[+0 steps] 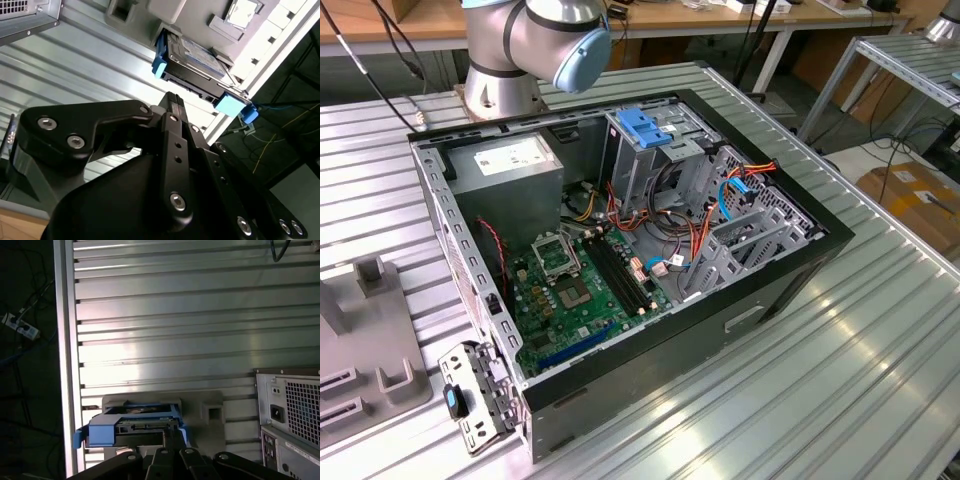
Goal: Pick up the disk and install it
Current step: 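Reach for the disk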
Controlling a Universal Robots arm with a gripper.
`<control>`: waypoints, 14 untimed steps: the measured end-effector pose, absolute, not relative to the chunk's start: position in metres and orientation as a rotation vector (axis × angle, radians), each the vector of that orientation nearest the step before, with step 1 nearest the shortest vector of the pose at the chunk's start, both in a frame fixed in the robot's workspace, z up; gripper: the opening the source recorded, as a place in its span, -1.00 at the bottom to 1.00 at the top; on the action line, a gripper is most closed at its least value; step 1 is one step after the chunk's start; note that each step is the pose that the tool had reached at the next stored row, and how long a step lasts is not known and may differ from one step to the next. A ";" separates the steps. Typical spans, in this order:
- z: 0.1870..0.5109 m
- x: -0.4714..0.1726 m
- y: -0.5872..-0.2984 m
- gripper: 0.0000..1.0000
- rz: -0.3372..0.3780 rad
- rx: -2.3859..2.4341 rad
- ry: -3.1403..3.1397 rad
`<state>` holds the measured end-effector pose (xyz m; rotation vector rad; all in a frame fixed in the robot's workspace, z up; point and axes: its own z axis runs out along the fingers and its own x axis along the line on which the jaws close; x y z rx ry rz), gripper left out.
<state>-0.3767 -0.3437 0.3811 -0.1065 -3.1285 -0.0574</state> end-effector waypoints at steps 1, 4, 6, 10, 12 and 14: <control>0.381 -0.377 -0.344 -0.79 -0.057 -0.089 -3.129; 0.380 -0.377 -0.344 -0.79 -0.057 -0.023 -3.129; 0.379 -0.377 -0.345 -0.79 -0.056 0.004 -3.129; 0.377 -0.381 -0.347 -0.79 -0.055 0.016 -3.128; 0.375 -0.386 -0.347 -0.79 -0.050 0.018 -3.128; 0.374 -0.391 -0.347 -0.79 -0.046 0.019 -3.128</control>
